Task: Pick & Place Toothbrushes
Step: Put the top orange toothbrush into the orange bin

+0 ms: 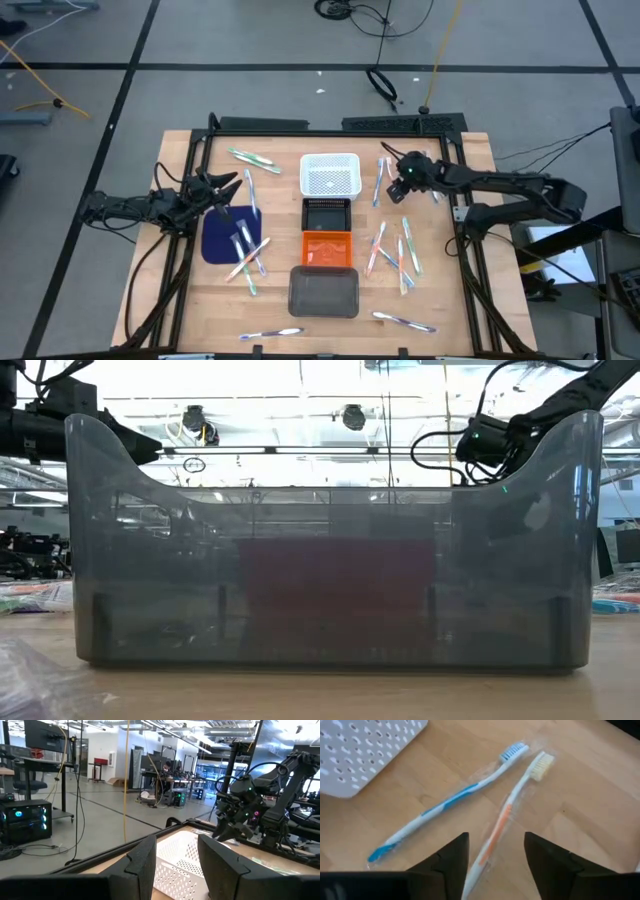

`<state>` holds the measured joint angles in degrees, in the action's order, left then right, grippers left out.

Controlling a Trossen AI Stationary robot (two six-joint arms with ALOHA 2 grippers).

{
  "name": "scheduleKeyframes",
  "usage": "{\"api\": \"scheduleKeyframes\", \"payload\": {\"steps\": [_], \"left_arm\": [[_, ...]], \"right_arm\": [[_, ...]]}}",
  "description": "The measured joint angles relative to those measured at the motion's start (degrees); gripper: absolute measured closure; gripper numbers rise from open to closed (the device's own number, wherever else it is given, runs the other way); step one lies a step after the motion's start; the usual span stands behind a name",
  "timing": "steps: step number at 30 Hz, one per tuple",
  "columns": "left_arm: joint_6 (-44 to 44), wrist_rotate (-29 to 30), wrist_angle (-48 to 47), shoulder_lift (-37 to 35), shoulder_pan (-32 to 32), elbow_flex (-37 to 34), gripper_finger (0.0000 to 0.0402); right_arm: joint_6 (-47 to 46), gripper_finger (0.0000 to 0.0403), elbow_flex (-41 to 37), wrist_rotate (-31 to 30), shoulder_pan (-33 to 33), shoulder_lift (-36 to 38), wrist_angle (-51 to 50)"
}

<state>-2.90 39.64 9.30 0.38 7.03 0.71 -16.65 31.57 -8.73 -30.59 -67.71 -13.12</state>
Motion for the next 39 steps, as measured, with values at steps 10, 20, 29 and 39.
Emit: {"api": "scheduleKeyframes", "payload": {"steps": [10, 20, 29, 39], "left_arm": [[-0.10, -0.04, 0.00, 0.00, 0.00, -0.01, 0.0256], [-0.10, -0.04, 0.00, 0.00, 0.00, 0.00, 0.0256], [-0.10, -0.04, 0.00, 0.00, 0.00, 0.00, 0.0256], [-0.59, -0.07, 1.08, 0.00, 0.00, 0.00, 0.0256]], "right_arm": [[-0.34, 0.0189, 0.02, -0.23, -0.11, -4.40, 2.67], [-0.25, 0.0194, 0.07, -0.20, -0.11, -9.26, 5.71], [-0.33, 0.0223, 0.07, -0.35, -0.11, -11.64, 5.66], [-0.41, 0.0387, 0.07, -0.98, -0.11, -11.57, 5.61]]}}
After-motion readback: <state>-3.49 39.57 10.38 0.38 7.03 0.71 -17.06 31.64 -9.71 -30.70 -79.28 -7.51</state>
